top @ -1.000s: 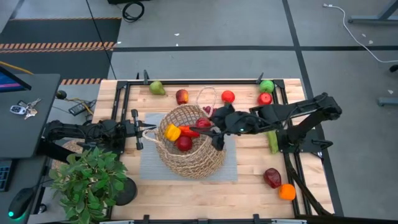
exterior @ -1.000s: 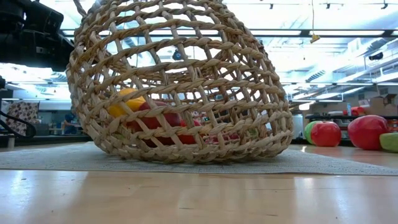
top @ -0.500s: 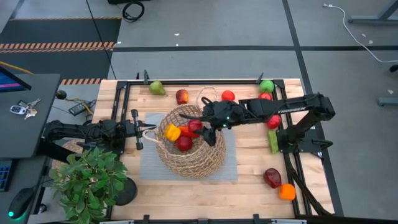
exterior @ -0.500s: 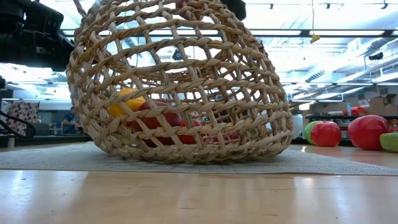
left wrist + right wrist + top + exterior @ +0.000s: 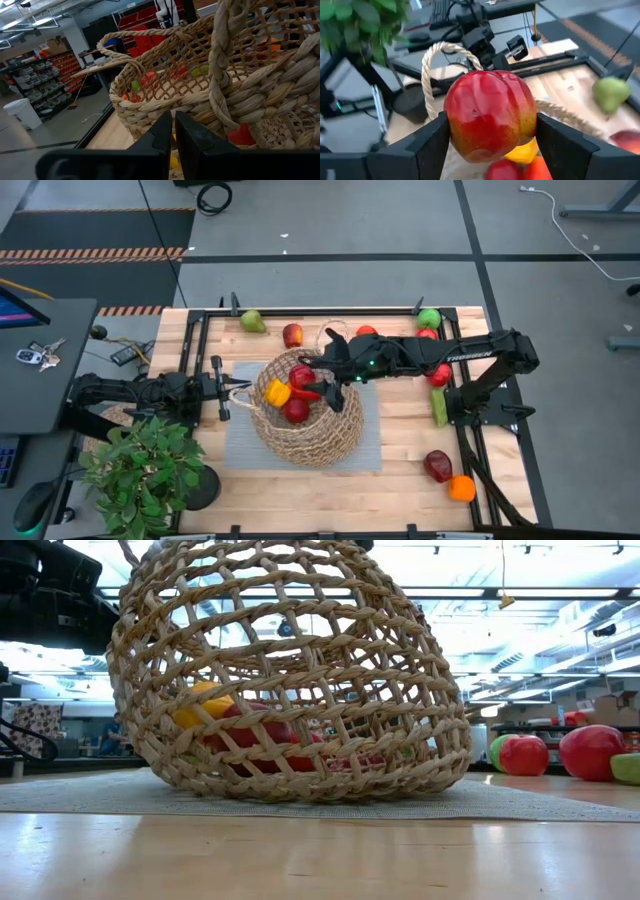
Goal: Build produce basket
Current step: Put the red apple into the brown basket
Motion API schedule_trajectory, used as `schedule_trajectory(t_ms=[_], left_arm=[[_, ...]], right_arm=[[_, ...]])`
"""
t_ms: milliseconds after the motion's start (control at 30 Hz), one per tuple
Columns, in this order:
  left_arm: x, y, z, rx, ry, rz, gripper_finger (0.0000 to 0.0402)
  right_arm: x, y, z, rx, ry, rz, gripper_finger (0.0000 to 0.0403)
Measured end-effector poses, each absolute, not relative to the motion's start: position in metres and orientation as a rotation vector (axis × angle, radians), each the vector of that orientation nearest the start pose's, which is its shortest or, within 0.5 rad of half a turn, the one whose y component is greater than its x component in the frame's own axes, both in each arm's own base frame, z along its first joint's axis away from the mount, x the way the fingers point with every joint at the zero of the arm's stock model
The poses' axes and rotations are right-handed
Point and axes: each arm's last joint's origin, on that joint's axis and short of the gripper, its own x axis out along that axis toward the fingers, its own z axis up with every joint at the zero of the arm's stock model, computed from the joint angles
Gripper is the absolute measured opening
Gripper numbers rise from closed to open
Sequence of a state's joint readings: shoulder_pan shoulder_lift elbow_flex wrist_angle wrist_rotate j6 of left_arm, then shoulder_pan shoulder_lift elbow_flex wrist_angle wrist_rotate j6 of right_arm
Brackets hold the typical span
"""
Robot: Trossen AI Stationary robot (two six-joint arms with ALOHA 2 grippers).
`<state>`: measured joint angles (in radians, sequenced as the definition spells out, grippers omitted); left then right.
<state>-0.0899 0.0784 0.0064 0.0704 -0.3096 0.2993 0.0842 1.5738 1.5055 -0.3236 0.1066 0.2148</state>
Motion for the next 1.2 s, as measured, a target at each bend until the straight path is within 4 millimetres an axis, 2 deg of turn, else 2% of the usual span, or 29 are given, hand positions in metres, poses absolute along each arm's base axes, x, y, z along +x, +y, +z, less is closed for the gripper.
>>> schedule_trajectory(t_ms=[233,500,767,1000,1200], left_arm=[[0.101,0.0,0.166,0.298,0.034,0.218,0.0036],[0.101,0.0,0.166,0.298,0.034,0.218,0.003],[0.101,0.0,0.166,0.298,0.034,0.218,0.0036],[0.101,0.0,0.166,0.298,0.034,0.218,0.0028],[0.101,0.0,0.166,0.298,0.034,0.218,0.0033]], right_arm=[[0.355,0.027,0.369,-0.133,0.448,-0.006,0.028],[0.353,0.027,0.365,-0.561,0.49,0.095,0.028],[0.353,0.026,0.365,-0.914,0.535,0.041,0.028],[0.351,0.033,0.365,-1.031,0.555,0.029,0.028],[0.351,0.037,0.365,-1.037,0.551,0.038,0.028]])
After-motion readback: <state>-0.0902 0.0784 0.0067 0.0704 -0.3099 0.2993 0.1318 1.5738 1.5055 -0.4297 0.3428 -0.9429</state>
